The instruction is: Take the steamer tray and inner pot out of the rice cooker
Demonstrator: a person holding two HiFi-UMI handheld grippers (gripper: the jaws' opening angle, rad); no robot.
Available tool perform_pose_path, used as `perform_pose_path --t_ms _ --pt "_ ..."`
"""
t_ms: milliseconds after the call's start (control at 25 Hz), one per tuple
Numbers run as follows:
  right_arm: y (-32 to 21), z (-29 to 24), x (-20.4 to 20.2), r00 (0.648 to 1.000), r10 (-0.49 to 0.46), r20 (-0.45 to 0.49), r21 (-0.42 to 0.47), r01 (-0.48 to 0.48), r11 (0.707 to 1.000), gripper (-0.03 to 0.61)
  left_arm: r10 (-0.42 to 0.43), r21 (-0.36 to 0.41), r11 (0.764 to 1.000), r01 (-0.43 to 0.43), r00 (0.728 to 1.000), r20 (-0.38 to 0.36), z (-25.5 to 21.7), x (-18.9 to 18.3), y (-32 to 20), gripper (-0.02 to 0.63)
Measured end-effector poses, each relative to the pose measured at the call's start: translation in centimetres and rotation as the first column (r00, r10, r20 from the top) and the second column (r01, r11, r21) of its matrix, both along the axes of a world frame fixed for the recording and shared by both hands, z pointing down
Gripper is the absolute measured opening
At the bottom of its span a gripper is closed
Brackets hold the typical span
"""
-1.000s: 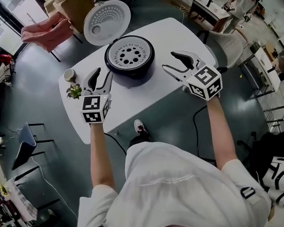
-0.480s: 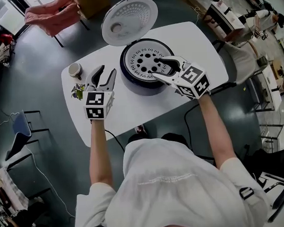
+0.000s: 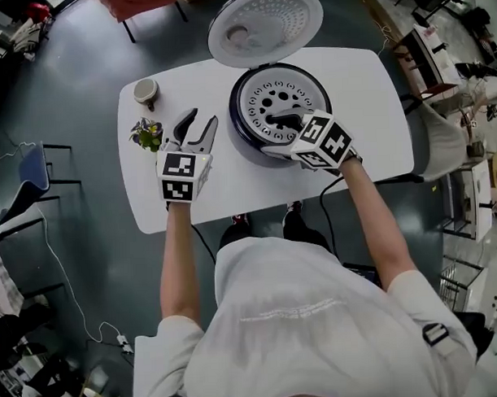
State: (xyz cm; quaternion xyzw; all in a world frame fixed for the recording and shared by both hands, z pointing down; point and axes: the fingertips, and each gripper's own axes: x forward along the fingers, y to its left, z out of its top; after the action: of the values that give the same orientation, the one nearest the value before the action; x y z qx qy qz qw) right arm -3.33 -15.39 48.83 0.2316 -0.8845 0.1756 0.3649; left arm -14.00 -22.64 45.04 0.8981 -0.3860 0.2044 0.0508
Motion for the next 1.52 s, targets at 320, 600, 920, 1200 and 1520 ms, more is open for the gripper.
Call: perform_pose_path --t_ms 320,600,920,1200,1520 --pt "-0.2 2.8 -1.0 0.983 -0.178 -0.042 -0.138 0.171 0.976 0.31 -0.149 -0.036 0.988 0.149 0.989 0.004 1.0 -1.1 2.5 0.184" --pt "0.2 4.3 -1.5 0.973 -0.227 -0.035 -0.225 0.214 0.951 0.308 -0.227 -0.058 0.972 0.227 0.974 0.004 2.0 -2.9 3.3 0.184" --pt "0.9 4.6 -2.2 0.96 -0.28 -0.021 -0.274 0.264 0.925 0.262 -0.224 -0.071 0.972 0.223 0.975 -0.007 2.7 -3.2 3.5 0.184" --pt "1.4 3.9 -1.8 0.965 -0.264 -0.007 -0.219 0.256 0.942 0.206 -0.202 -0.089 0.976 0.199 0.979 -0.027 3.1 -2.6 3.5 0.184" --pt "1.1 2.1 -1.2 0.974 -0.225 0.023 -0.193 0.225 0.955 0.138 -0.166 -0.072 0.984 0.163 0.986 -0.036 2.1 -1.9 2.2 0.184"
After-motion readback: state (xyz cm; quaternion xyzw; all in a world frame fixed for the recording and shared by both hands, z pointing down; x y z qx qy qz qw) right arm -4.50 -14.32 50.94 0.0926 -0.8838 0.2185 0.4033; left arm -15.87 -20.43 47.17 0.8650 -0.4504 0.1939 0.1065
